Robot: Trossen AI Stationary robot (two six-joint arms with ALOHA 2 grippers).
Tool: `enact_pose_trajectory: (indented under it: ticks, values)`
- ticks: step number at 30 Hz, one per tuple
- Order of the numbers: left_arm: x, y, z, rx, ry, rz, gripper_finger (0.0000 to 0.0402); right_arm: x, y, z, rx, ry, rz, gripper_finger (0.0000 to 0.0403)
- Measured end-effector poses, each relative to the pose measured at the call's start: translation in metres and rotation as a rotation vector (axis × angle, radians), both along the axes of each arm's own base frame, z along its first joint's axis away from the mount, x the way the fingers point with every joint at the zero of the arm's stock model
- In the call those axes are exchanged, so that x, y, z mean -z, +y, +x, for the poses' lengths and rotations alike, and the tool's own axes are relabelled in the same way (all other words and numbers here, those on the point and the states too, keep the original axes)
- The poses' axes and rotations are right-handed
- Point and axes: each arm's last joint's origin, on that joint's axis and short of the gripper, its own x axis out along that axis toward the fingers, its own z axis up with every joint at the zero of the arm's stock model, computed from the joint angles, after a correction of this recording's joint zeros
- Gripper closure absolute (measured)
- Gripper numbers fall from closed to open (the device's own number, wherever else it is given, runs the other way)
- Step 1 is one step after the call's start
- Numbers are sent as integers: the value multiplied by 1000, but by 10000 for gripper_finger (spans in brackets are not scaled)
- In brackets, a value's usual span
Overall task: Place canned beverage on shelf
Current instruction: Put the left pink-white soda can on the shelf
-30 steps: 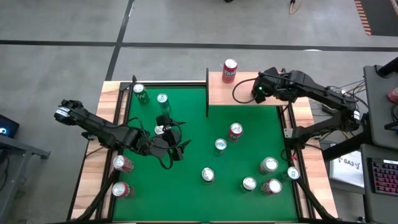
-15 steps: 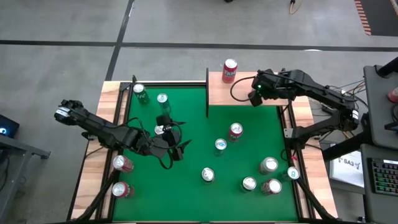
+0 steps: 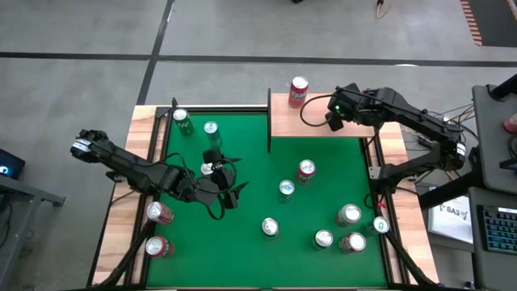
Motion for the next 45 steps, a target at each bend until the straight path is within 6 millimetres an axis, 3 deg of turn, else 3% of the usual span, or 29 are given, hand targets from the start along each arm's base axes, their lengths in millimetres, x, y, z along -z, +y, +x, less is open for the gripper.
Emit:
enact_pose_trajectory:
  ticks: [8, 18, 34, 45]
  values:
    - [0, 0, 0, 0, 0, 0, 61, -9, 1, 0, 2, -55, -6, 390]
    - [0, 0, 0, 2, 4, 4, 61, -15, -6, 14, -84, -129, -82, 390]
    - [1, 0, -1, 2, 15, 8, 61, 10, -11, 18, -63, -43, -92, 390]
    - [2, 0, -1, 2, 22, 11, 61, 14, -14, 20, -79, 40, -182, 390]
